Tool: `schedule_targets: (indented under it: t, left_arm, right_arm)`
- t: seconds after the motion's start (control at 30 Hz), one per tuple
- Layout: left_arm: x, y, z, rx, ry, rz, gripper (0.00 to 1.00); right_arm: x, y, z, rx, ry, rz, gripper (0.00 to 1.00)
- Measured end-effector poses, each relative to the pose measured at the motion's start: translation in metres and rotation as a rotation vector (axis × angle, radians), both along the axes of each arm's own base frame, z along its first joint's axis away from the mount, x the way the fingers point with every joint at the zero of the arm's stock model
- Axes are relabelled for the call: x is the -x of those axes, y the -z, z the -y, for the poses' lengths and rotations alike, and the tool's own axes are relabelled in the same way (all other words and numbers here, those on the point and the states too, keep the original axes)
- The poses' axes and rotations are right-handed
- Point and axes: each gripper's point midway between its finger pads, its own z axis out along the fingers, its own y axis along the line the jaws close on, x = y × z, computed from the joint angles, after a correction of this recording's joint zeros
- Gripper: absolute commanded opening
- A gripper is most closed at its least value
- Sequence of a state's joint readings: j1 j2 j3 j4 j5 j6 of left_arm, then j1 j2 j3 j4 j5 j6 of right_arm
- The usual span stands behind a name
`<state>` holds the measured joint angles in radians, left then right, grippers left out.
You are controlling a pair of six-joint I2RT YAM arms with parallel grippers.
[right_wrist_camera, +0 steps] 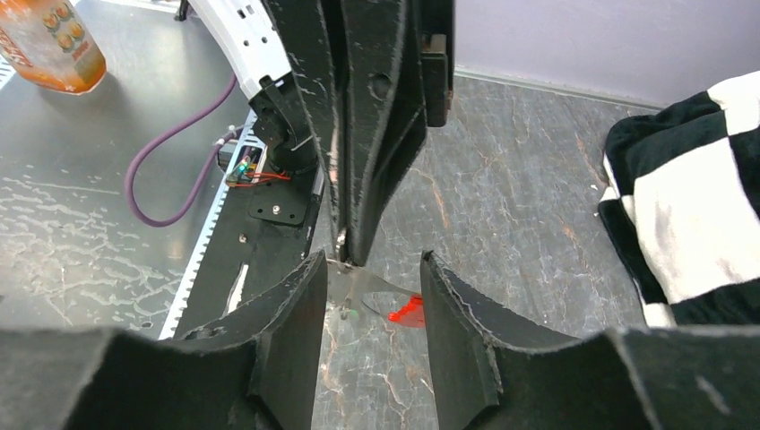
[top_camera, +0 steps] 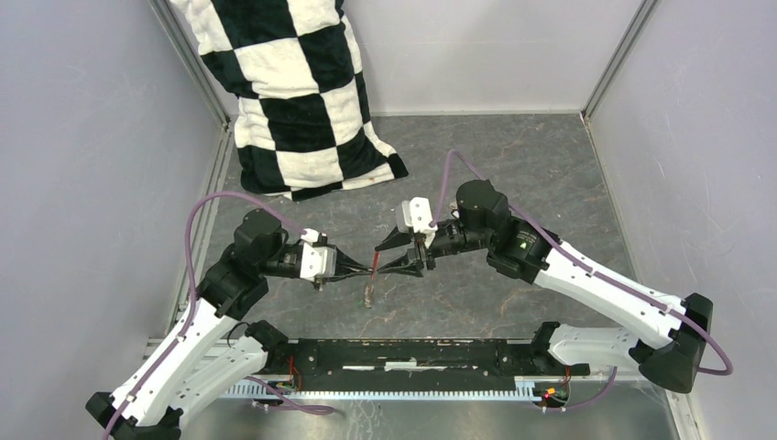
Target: Put the keys on the keyring
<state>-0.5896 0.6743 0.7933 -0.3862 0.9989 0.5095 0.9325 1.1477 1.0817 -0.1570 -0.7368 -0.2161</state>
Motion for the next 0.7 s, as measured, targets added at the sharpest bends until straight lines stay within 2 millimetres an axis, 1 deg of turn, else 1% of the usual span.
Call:
schedule_targets:
  t: [0.2, 0.33, 0.43, 0.57, 0.7]
  left_arm:
    - [-0.006, 0.006, 0.0, -0.015, -0.031, -0.007, 0.02]
    - [-0.007, 0.007, 0.0, -0.018, -0.036, -0.009, 0.02]
    - [-0.008, 0.007, 0.0, -0.02, -0.04, -0.01, 0.02]
    - [-0.01, 0.008, -0.001, -0.022, -0.05, -0.008, 0.02]
    - [-0.011, 0.008, -0.001, -0.023, -0.054, -0.007, 0.02]
  right_arm:
    - [0.005, 0.006, -0.003, 0.038, 0.021, 0.003, 0.5]
    - [0.005, 0.011, -0.005, 0.068, 0.042, -0.004, 0.47]
    - [0.004, 0.015, -0.006, 0.082, 0.049, -0.009, 0.43]
    - [0.005, 0.018, -0.008, 0.091, 0.055, -0.011, 0.33]
    - [0.006, 0.022, -0.01, 0.101, 0.052, -0.014, 0.13]
